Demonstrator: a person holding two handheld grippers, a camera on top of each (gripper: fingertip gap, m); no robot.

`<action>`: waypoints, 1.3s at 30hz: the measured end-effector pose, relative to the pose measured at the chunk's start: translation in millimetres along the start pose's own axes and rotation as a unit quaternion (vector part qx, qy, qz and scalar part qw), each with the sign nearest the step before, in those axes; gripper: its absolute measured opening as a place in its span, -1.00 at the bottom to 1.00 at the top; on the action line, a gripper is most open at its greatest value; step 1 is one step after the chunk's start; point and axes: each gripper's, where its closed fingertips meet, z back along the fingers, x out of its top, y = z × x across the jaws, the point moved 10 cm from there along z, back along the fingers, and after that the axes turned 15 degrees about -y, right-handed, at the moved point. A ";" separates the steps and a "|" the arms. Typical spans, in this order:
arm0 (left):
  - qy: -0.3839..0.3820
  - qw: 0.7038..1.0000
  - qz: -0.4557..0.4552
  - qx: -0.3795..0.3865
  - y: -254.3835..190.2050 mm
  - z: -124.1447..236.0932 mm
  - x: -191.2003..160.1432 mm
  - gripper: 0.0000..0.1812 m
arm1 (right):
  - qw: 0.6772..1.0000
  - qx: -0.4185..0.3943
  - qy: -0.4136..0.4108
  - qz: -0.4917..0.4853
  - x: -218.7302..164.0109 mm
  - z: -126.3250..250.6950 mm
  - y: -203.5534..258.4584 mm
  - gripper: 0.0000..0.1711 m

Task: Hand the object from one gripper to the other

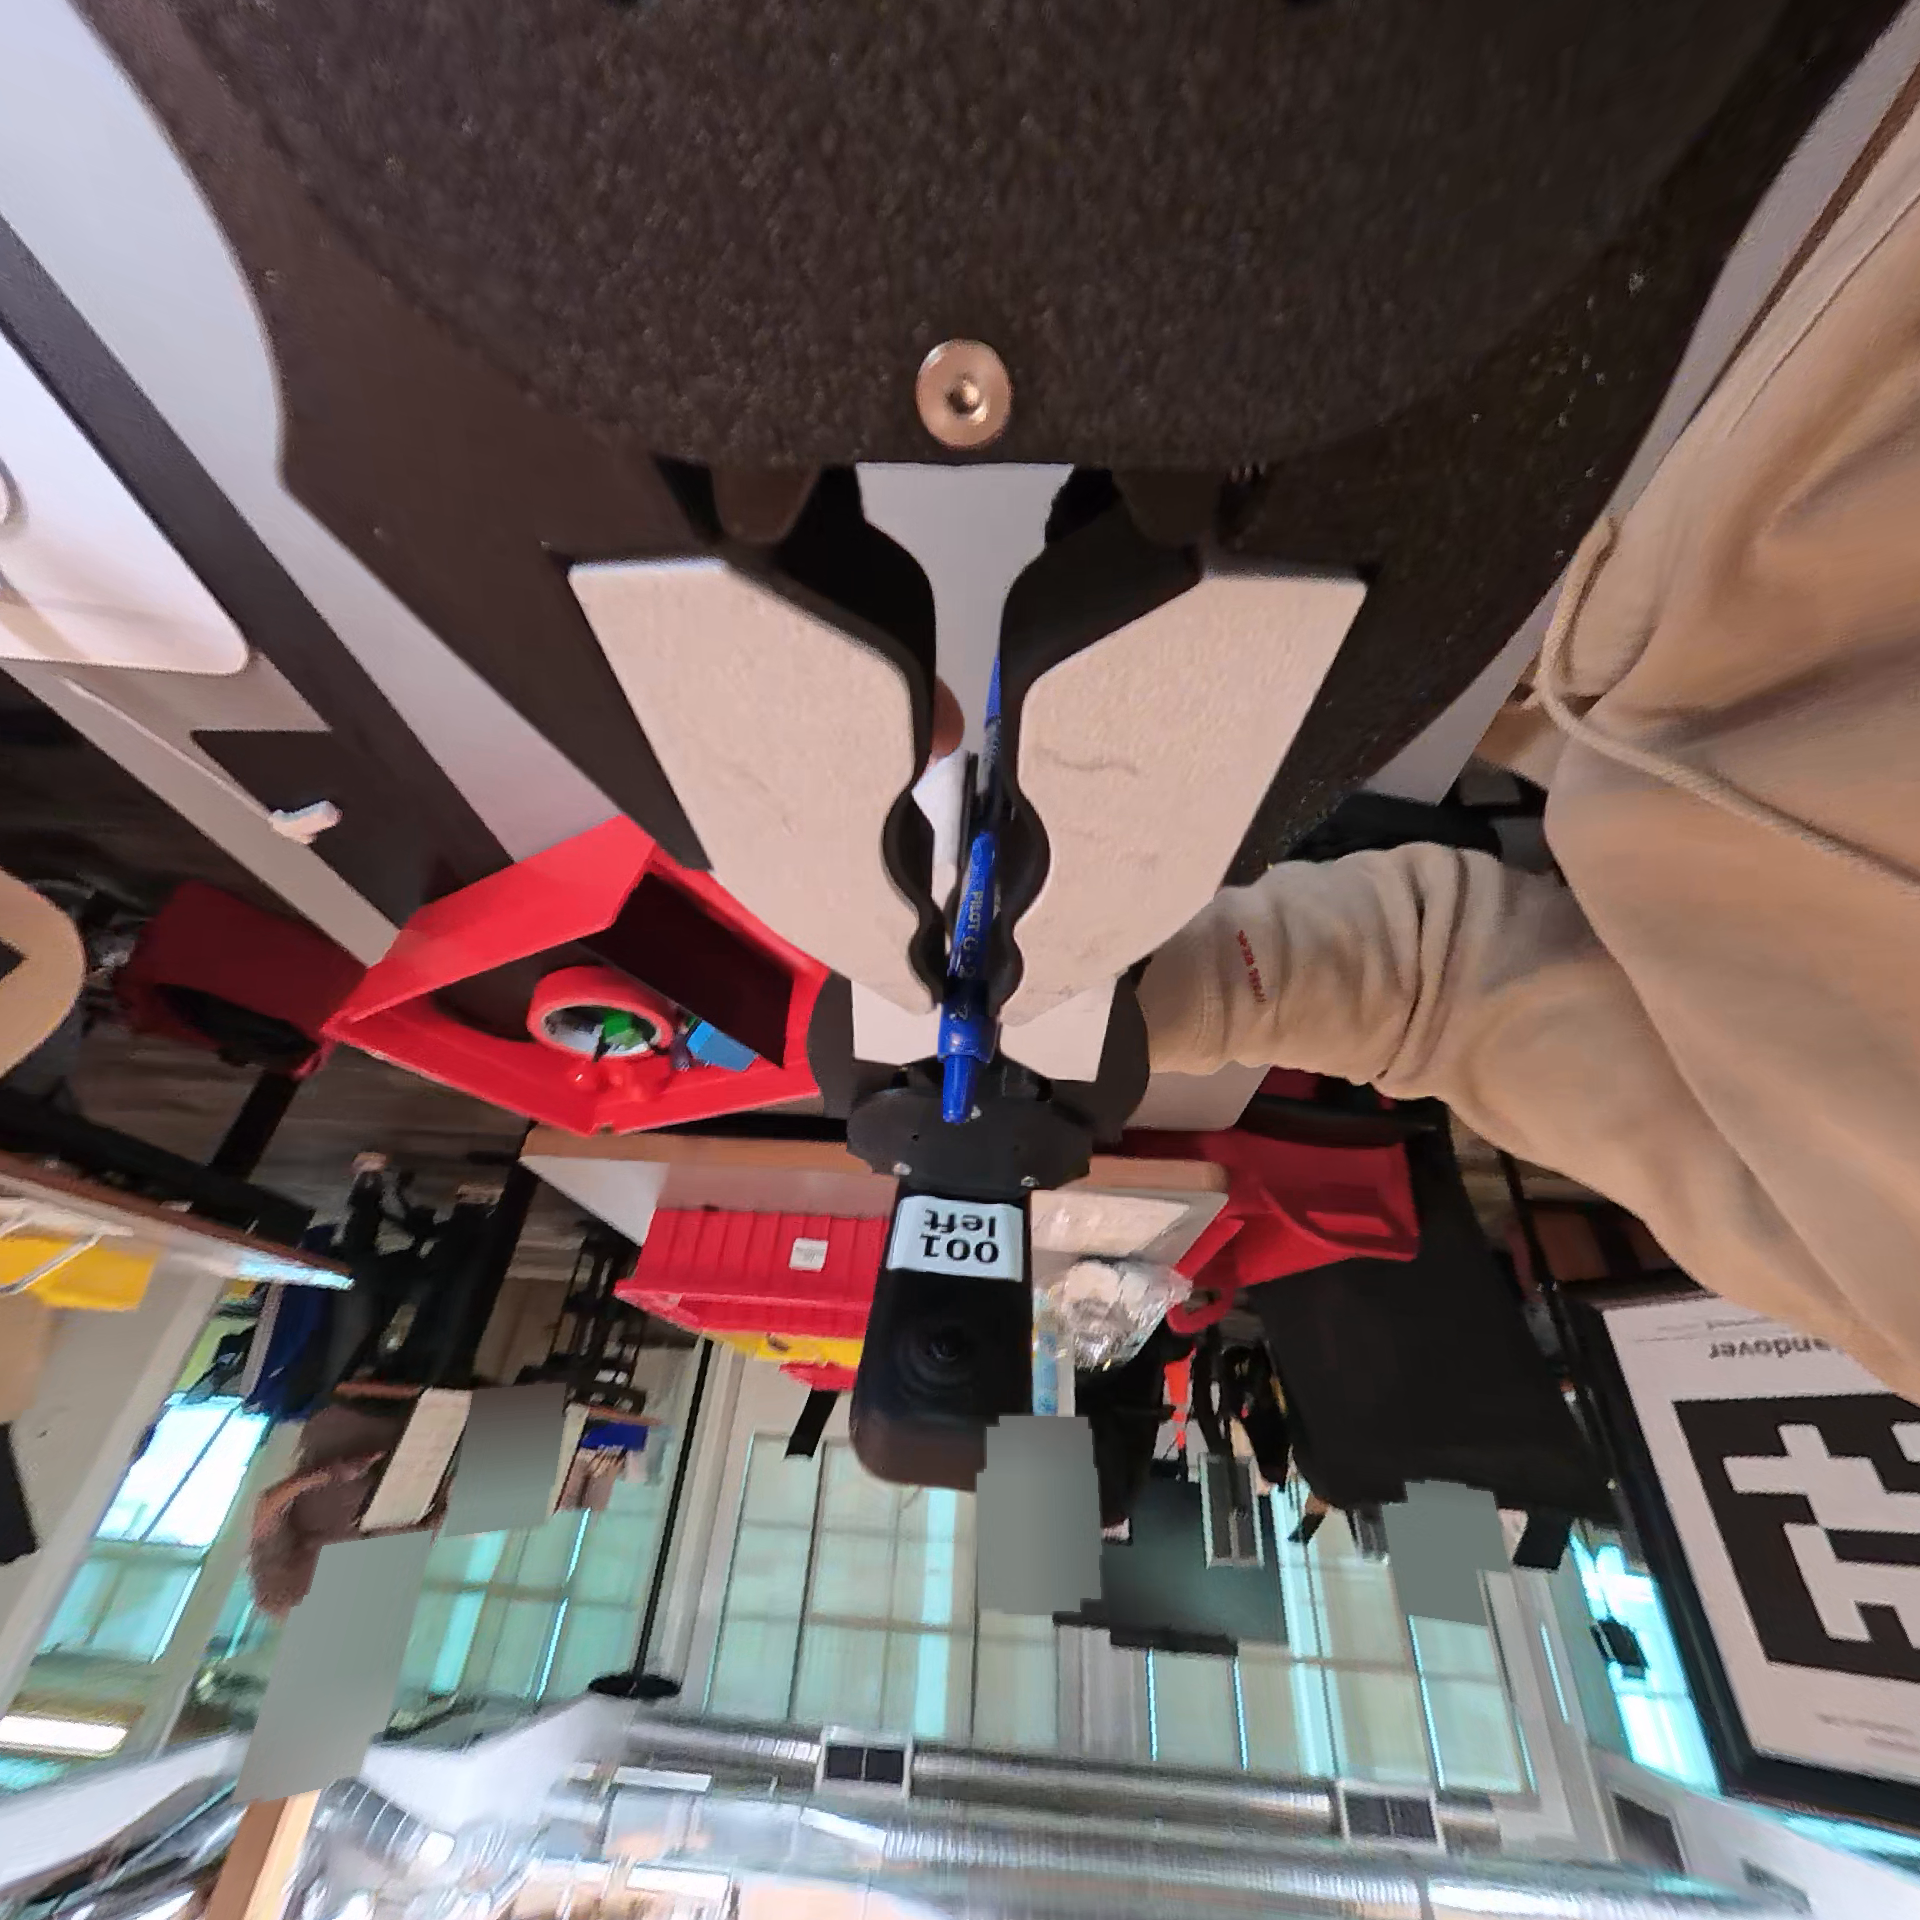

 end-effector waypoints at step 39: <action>-0.060 0.997 0.017 0.043 3.3 17.6 22.1 -0.89 | 0.998 0.011 0.015 -0.056 -21.1 5.5 -14.2 -0.70</action>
